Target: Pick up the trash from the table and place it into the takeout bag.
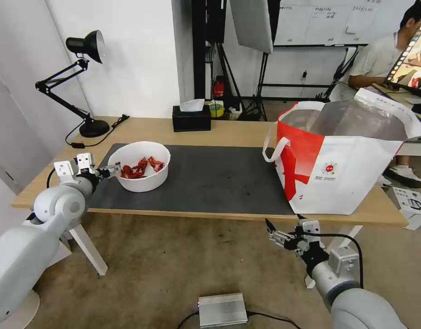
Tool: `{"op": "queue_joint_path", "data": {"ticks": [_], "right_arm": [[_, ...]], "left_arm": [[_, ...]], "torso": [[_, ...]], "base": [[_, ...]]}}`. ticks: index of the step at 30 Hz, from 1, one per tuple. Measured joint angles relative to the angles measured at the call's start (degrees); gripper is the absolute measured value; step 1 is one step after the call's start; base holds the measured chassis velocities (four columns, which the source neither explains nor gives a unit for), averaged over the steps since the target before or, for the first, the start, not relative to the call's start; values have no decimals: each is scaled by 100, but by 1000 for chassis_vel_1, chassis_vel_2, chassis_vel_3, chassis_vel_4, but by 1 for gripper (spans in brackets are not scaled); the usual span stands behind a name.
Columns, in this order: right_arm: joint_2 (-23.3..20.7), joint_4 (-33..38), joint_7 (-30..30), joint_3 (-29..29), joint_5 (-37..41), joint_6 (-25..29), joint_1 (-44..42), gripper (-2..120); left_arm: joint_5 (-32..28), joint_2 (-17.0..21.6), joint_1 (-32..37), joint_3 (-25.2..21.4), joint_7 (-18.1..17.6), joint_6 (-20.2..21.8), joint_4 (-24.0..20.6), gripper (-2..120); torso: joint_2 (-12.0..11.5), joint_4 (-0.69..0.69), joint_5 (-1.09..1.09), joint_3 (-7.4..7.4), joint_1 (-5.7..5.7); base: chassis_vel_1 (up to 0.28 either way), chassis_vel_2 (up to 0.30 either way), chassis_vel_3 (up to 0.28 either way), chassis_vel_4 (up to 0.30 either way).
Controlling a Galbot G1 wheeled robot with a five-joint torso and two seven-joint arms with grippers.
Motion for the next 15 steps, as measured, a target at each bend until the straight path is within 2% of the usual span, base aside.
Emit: {"op": "queue_joint_path", "data": {"ticks": [15], "right_arm": [[0, 0, 0, 0, 0, 0, 0, 100]], "left_arm": [[30, -42, 85, 22, 119, 17, -10, 100]], "torso": [[0, 0, 0, 0, 0]], "base": [[0, 0, 0, 0]]}}
